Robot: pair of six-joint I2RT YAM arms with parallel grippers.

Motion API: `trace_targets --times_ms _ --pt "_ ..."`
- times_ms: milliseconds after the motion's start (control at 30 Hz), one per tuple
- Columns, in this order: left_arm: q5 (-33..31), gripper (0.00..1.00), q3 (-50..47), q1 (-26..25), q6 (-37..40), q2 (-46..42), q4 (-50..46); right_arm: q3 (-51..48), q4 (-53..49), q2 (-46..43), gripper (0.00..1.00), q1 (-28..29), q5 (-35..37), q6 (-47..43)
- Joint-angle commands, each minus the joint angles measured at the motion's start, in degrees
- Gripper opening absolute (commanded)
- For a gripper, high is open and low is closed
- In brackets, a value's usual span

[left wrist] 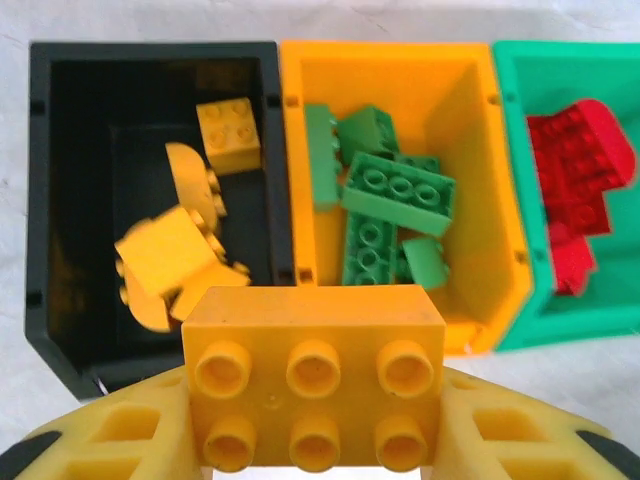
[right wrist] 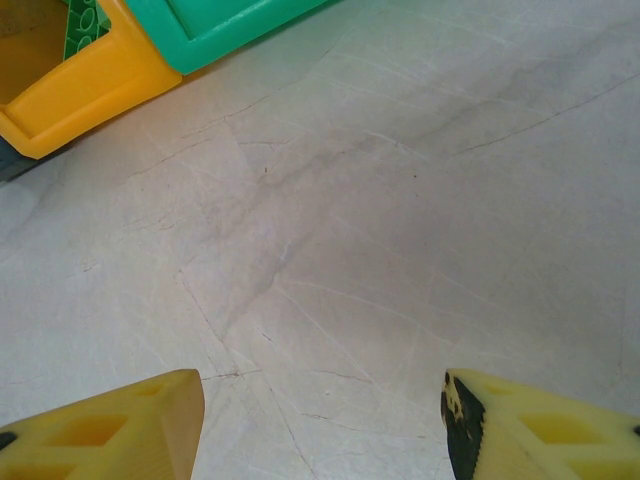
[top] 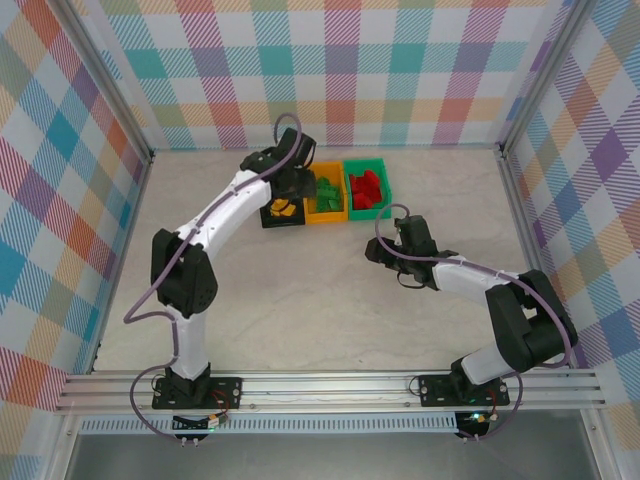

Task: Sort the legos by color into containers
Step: Place the lego in the container.

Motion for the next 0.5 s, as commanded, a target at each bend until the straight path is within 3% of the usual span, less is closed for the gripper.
trace_targets --times_ms 0,233,433,467 --pt "-3.07 0.37 4.96 2.94 2.67 6.4 -4.44 1.45 -0.07 -0.11 0.65 -0.24 -0.4 0.21" --pt "-3.39 0.43 6.02 4.61 1.81 8.65 -2.24 1.53 -0.28 -0.11 0.65 -0.22 -0.18 0.18" --pt "-1.37 0.74 1.32 4.54 1.18 5.25 -0.6 1.51 -0.29 -0.12 0.65 -0.24 -0.37 0.22" --pt "-0.78 0.75 -0.76 4.55 1.1 3.76 0.61 1.5 -0.35 -0.2 0.65 -0.28 -0.26 0.18"
